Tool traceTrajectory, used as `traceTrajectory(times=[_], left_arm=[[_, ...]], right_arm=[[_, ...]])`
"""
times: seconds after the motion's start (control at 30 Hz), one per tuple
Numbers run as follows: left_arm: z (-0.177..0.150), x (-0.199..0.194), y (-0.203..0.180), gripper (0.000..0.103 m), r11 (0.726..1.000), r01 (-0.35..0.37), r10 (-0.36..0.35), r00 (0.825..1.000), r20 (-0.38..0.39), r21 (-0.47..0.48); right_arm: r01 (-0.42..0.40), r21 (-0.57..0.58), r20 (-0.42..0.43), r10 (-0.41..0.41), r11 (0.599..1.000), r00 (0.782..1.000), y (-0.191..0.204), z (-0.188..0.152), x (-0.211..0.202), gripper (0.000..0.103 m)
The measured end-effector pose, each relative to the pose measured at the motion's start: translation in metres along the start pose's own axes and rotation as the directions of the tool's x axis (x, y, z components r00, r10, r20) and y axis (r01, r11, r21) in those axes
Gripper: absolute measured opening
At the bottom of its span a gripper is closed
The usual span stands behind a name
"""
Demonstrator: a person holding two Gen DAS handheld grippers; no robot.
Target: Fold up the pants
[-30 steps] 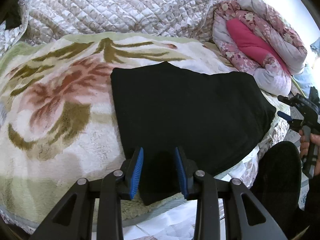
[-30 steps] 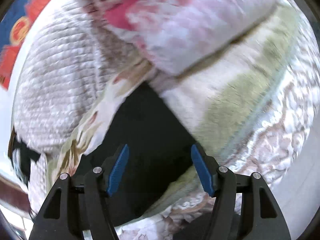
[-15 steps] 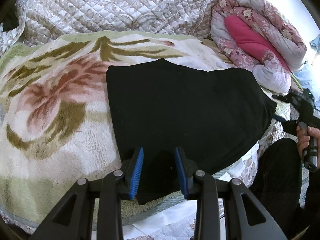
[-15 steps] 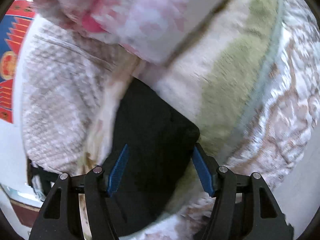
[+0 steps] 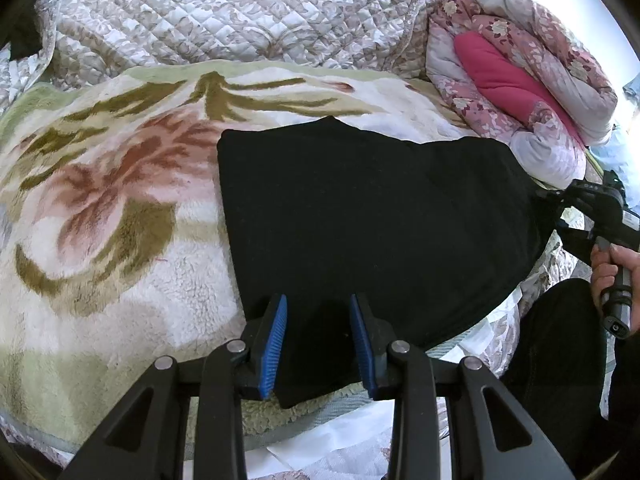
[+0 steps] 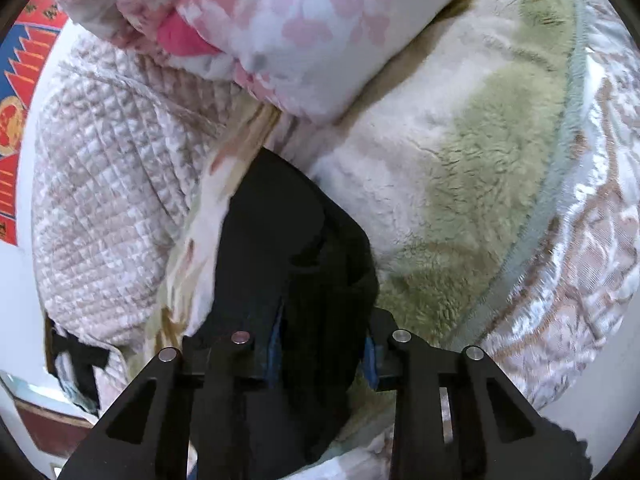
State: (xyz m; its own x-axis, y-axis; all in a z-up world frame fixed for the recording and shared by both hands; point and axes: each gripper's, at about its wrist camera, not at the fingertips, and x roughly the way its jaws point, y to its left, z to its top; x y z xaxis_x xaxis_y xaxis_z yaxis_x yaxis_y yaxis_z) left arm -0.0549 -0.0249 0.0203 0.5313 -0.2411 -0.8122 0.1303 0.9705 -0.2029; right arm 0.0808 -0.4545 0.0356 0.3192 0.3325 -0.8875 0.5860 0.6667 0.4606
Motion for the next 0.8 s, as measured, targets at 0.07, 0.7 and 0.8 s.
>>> traceTrajectory(times=[0.07, 0.7, 0.8], left_arm=[[0.0, 0.0, -0.001, 0.035, 1.0, -0.004, 0.004, 1.0, 0.0, 0.001], [-0.001, -0.015, 0.013, 0.035, 0.999, -0.015, 0.017, 0.999, 0.042, -0.039], [-0.003, -0.019, 0.022, 0.035, 0.998, -0.023, 0.026, 0.998, 0.05, -0.063]], right_arm=[[-0.013, -0.018, 0.005, 0.013, 1.0, 1.0, 0.005, 0.002, -0.001, 0.026], [-0.251, -0.497, -0.103, 0.231, 0.83, 0.967, 0.163, -0.063, -0.024, 0.023], [-0.293, -0.573, -0.185, 0.227, 0.766, 0.956, 0.189, -0.095, -0.01, 0.023]])
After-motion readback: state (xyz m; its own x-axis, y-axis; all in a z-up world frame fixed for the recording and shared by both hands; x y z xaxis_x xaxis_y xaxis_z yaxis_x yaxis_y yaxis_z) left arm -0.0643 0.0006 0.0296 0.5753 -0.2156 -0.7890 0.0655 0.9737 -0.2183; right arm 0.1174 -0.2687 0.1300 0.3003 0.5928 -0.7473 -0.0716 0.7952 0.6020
